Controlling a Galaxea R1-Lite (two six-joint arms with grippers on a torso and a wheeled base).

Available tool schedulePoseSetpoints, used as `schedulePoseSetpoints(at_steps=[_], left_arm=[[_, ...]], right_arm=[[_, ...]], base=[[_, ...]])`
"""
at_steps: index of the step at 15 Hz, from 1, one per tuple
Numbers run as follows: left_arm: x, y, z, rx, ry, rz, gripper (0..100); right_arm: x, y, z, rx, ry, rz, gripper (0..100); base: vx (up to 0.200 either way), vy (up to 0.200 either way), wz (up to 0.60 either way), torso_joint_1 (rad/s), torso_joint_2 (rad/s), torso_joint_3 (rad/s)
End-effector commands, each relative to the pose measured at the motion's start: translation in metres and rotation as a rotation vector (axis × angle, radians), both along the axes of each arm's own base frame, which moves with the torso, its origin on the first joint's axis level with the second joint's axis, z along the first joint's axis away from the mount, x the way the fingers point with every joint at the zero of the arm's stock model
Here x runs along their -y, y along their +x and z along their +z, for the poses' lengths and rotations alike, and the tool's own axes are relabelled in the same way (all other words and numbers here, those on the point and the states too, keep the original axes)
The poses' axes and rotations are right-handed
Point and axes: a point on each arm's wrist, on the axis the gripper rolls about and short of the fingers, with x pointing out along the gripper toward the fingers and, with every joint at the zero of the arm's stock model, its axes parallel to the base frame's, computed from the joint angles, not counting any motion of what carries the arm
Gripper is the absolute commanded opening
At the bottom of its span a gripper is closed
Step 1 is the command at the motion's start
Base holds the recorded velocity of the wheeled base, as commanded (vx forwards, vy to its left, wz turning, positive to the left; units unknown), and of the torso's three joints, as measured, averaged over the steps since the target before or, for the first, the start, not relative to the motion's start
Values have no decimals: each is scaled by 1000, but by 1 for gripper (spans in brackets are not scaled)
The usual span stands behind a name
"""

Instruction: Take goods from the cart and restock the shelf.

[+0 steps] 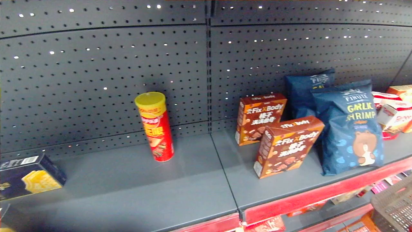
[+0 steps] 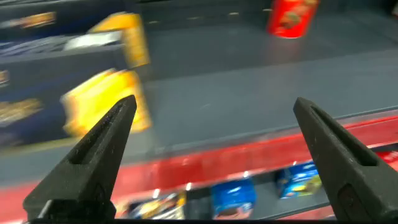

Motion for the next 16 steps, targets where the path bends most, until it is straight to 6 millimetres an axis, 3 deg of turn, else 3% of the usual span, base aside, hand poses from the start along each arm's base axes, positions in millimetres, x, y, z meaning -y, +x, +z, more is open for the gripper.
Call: schedulePoseSetpoints(at_steps=[1, 12, 16], left_arm=[[0, 0, 0, 1, 0, 0, 100], [0, 0, 0, 1, 0, 0, 100], [0, 0, 0, 1, 0, 0, 100]], right_arm=[[0, 0, 0, -3, 0, 1, 100], [0, 0, 0, -1, 0, 1, 100], [0, 0, 0, -1, 3, 1, 100]], base=[[0, 0, -600, 2, 2, 2], [0, 0, -600, 3, 2, 2], [0, 0, 0, 0, 0, 0]])
